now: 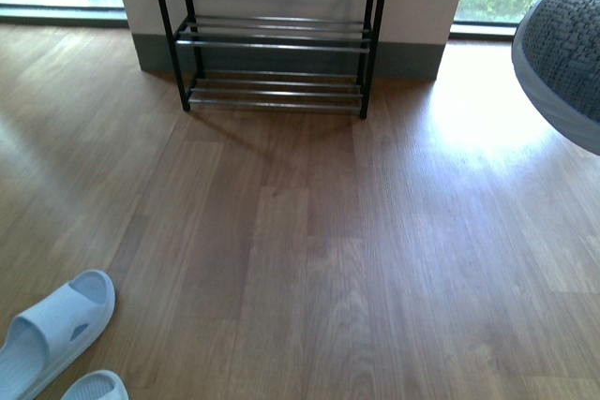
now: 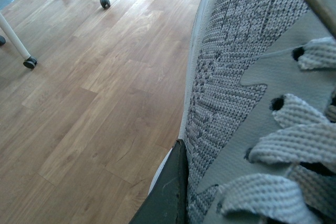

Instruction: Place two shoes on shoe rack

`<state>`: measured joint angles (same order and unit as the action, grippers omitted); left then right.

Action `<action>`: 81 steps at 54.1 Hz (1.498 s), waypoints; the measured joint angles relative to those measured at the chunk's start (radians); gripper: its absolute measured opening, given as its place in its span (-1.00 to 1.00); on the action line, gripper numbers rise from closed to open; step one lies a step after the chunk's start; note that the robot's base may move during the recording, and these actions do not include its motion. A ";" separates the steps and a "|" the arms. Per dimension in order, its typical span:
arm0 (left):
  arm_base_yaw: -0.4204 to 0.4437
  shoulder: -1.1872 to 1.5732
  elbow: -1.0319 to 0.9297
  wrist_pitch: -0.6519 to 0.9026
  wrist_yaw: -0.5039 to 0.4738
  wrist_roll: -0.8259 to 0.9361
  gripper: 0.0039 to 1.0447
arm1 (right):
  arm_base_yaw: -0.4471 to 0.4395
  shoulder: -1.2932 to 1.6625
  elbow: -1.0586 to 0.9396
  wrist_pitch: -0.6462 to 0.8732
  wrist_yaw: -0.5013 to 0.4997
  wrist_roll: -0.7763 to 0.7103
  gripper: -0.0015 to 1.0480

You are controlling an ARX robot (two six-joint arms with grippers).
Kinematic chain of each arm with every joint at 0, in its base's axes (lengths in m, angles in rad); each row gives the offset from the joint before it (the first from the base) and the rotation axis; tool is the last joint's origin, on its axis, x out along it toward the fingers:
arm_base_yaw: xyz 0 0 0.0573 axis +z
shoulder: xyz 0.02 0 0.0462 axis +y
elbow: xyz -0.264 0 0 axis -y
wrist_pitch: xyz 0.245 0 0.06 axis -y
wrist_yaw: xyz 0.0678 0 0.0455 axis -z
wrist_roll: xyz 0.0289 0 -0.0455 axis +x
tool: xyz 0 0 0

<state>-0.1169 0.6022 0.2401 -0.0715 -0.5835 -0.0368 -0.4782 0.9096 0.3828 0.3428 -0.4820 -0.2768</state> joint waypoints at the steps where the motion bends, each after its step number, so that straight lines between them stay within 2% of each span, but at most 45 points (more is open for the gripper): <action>1: 0.000 0.000 0.000 0.000 0.000 0.000 -0.97 | 0.000 0.000 0.000 0.000 0.000 0.000 -0.97; 81: 0.000 -0.002 0.000 0.000 0.000 0.000 -0.97 | -0.001 -0.001 -0.001 0.000 0.003 0.003 -0.97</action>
<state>-0.1169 0.5999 0.2401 -0.0715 -0.5838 -0.0368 -0.4789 0.9085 0.3820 0.3424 -0.4789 -0.2737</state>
